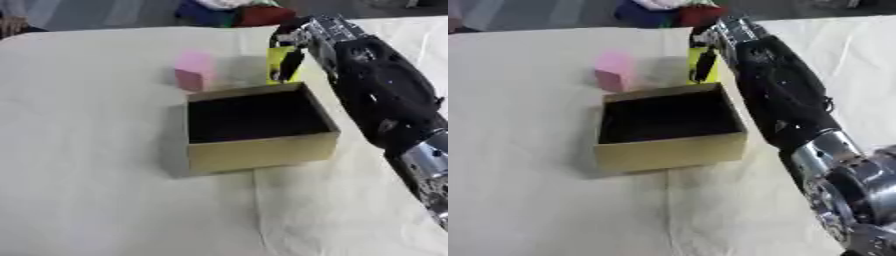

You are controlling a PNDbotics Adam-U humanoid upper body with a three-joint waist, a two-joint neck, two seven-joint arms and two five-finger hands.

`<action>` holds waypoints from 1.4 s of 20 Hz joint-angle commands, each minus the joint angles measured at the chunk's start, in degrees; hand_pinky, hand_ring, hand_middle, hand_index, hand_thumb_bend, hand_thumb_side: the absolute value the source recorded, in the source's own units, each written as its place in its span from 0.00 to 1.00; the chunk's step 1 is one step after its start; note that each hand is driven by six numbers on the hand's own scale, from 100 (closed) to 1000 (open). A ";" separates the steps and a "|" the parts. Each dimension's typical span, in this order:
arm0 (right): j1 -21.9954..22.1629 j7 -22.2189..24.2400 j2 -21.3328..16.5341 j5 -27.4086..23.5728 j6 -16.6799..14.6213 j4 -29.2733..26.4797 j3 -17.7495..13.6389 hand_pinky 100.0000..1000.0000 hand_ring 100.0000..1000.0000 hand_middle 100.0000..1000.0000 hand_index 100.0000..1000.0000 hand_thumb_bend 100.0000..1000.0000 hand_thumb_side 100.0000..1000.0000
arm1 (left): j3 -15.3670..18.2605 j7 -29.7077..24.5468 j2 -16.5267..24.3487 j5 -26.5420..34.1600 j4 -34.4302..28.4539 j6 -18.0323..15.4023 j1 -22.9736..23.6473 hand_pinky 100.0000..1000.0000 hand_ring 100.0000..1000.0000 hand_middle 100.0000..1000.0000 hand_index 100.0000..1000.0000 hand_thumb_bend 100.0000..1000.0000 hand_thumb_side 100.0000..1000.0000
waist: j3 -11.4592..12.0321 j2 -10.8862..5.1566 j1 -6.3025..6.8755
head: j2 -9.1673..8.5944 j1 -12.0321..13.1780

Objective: Pick up objects on the table and place them in the box.

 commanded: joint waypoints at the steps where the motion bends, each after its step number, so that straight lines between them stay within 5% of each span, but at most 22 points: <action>1: -1.02 -3.74 -0.27 -0.01 0.27 -2.16 0.19 0.76 0.73 0.59 0.80 0.00 0.30 | 0.25 -0.09 0.82 0.18 -0.79 -0.08 -0.55 0.68 0.68 0.67 0.92 0.08 0.75 | 0.11 -0.96 0.16 | -0.01 -0.10; 12: -1.09 -4.19 -0.38 -1.73 1.25 -3.69 0.24 0.72 0.67 0.40 0.64 0.00 0.29 | 0.32 -0.29 0.84 0.09 -0.79 -0.02 -0.42 0.68 0.68 0.67 0.91 0.08 0.74 | 0.04 -1.34 -0.21 | 0.31 -0.16; 18: -0.48 -5.94 -0.44 -2.32 1.43 -9.15 0.41 0.72 0.66 0.40 0.64 0.00 0.29 | 0.38 -0.28 0.97 0.05 -0.79 -0.06 -0.39 0.68 0.69 0.67 0.91 0.09 0.74 | -0.03 -1.72 -0.27 | 0.85 -0.04; 28: 2.09 4.48 -5.34 -12.30 -6.55 -25.76 6.51 0.73 0.67 0.41 0.65 0.00 0.30 | 0.53 -0.13 1.76 -0.38 -0.79 0.07 0.17 0.68 0.69 0.67 0.91 0.09 0.74 | -1.80 -2.79 -1.03 | 2.99 1.87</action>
